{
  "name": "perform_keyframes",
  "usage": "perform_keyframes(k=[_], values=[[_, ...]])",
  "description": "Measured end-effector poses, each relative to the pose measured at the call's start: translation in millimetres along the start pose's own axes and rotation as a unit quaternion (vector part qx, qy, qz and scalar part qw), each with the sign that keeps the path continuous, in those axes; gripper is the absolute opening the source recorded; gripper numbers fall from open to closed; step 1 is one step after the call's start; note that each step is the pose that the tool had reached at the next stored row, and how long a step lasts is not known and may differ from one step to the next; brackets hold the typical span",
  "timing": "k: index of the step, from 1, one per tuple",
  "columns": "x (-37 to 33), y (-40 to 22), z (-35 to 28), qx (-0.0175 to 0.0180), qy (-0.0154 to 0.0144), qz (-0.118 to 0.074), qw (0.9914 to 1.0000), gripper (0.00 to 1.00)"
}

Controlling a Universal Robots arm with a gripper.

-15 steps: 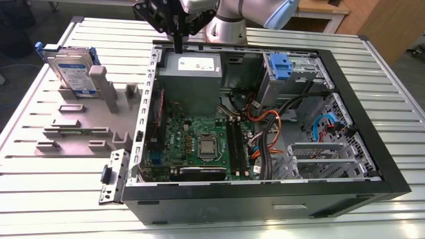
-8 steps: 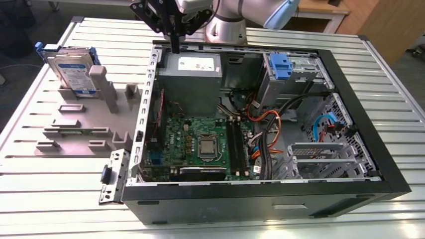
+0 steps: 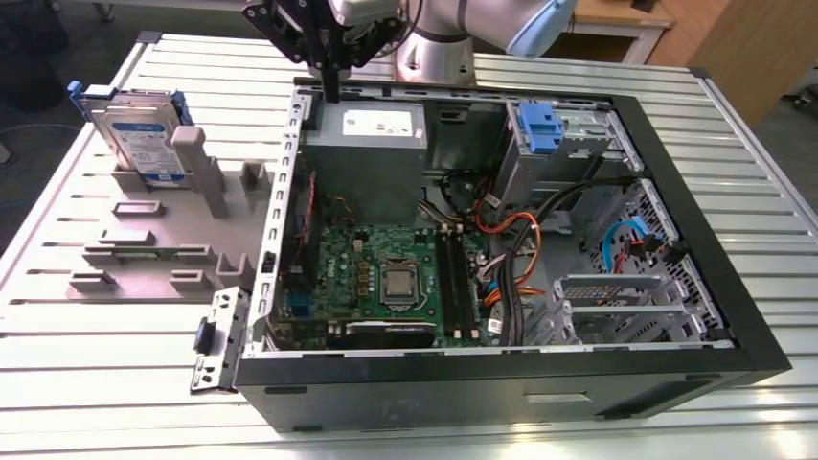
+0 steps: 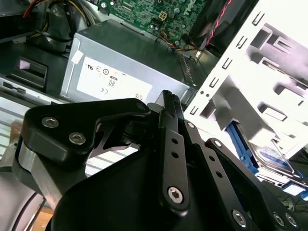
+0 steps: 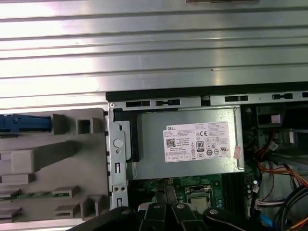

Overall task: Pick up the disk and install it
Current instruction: 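Reach for the disk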

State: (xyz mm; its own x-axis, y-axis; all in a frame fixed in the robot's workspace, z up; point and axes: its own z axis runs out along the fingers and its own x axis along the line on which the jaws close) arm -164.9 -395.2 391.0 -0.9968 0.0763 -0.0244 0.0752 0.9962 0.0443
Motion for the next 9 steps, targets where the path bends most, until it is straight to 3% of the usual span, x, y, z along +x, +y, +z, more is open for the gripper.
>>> perform_keyframes(k=[9], values=[[12.0,0.2,0.5,0.0,0.0001,0.0,1.0,0.11]])
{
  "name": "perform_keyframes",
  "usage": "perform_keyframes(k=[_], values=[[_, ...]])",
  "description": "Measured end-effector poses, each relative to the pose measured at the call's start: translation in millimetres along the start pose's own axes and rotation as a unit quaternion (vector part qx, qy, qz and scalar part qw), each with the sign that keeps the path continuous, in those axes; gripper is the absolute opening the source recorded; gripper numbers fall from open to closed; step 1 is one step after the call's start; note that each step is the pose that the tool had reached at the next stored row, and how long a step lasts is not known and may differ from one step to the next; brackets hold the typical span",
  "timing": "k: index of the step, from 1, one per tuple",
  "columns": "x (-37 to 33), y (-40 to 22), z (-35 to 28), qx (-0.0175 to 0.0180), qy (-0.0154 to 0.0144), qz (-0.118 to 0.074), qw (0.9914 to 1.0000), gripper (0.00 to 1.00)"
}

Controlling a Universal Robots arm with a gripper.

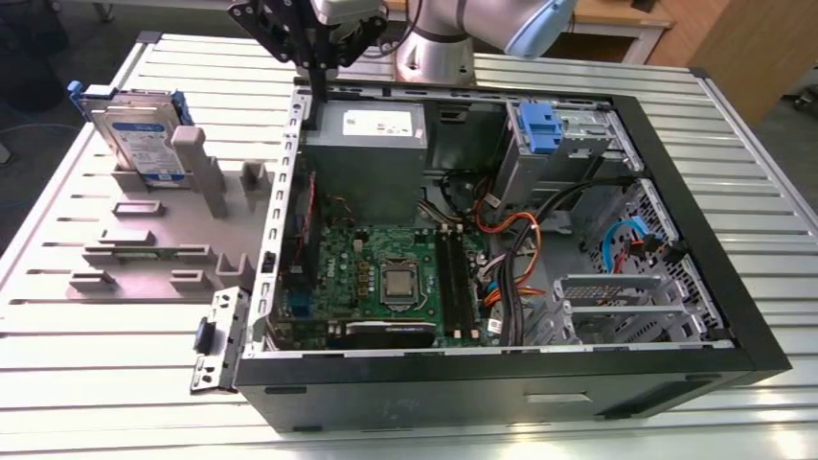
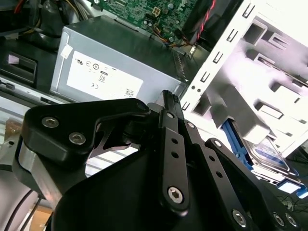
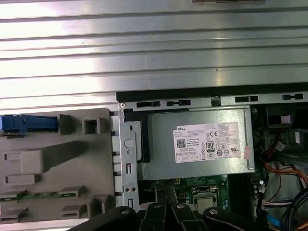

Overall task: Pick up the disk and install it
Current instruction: 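Reach for the disk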

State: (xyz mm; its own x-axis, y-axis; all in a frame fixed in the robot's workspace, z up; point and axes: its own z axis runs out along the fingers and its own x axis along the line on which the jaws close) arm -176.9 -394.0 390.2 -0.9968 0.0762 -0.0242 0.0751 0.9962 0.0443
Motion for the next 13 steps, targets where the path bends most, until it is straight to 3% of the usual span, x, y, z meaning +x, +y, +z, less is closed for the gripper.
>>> perform_keyframes(k=[13], values=[[20.5,0.5,2.0,0.0,0.0001,0.0,1.0,0.11]])
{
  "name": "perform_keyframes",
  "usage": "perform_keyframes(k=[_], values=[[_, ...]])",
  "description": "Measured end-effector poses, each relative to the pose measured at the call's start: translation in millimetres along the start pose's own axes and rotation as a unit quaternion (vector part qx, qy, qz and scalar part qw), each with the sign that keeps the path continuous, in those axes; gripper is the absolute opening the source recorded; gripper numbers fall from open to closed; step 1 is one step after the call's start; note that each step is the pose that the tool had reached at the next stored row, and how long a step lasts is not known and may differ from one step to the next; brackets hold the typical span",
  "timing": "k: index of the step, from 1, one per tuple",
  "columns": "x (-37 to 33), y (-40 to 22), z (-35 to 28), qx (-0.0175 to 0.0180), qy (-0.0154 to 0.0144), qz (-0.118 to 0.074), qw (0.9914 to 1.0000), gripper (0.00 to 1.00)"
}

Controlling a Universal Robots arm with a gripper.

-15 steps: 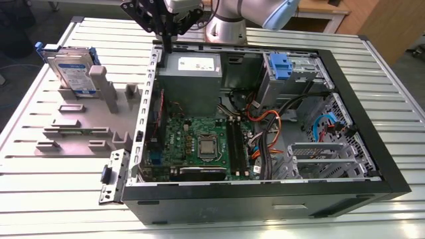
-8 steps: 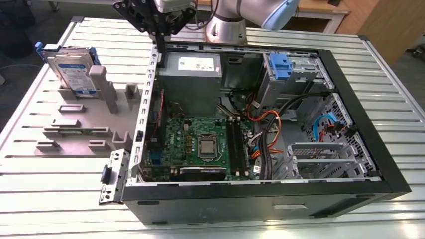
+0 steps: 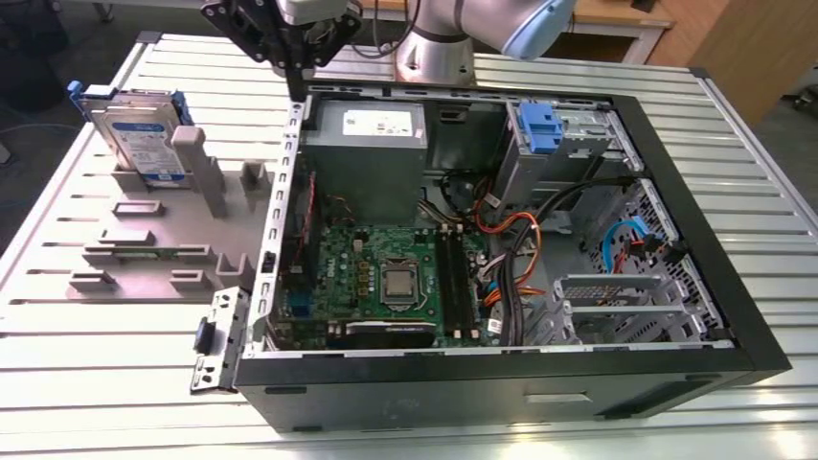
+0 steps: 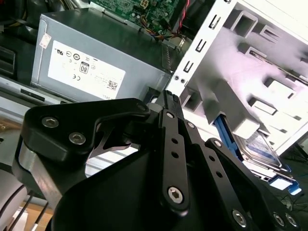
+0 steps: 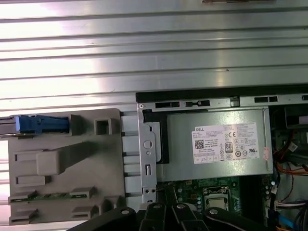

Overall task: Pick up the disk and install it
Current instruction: 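Reach for the disk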

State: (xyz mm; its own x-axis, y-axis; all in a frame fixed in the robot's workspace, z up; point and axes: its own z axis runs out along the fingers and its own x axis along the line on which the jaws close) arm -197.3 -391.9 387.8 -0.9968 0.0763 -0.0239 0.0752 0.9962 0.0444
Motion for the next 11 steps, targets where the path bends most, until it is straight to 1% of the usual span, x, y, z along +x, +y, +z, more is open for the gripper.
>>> perform_keyframes(k=[11], values=[[3.0,0.3,0.4,0.0001,0.0004,0.0,1.0,0.11]])
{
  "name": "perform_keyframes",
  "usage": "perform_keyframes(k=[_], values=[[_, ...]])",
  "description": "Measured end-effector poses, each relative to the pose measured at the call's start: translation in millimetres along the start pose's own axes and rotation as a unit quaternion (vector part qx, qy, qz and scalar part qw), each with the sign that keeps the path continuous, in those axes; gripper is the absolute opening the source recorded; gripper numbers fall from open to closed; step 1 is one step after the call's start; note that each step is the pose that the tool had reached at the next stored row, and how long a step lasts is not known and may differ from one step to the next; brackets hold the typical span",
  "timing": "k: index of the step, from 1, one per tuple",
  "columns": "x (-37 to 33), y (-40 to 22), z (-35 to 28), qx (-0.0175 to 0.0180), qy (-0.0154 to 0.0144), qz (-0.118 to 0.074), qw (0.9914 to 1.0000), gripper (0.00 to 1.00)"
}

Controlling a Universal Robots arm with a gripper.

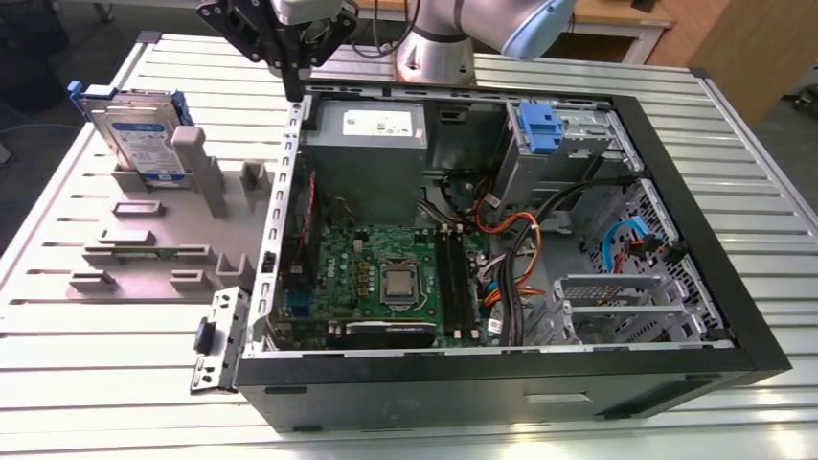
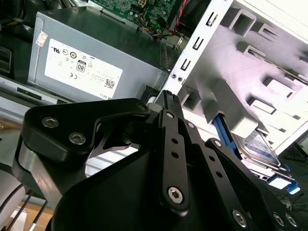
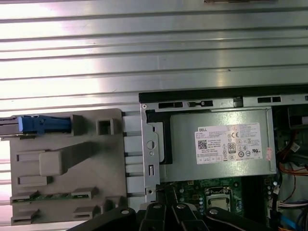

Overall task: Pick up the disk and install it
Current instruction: 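Reach for the disk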

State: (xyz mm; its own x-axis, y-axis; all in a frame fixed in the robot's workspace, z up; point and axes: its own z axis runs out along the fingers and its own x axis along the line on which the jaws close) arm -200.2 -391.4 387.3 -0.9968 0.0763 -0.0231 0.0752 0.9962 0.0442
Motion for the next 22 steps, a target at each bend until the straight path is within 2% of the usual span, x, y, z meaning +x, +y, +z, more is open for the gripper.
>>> perform_keyframes(k=[5,15,18,22], values=[[2.2,0.9,0.4,0.0,0.0,0.0,1.0,0.11],[12.7,4.7,1.0,0.0,0.0,0.0,1.0,0.11],[14.7,4.8,1.3,0.0,0.0008,0.0,1.0,0.11],[20.0,5.2,1.5,0.0003,0.0038,0.0,0.99999,0.11]])
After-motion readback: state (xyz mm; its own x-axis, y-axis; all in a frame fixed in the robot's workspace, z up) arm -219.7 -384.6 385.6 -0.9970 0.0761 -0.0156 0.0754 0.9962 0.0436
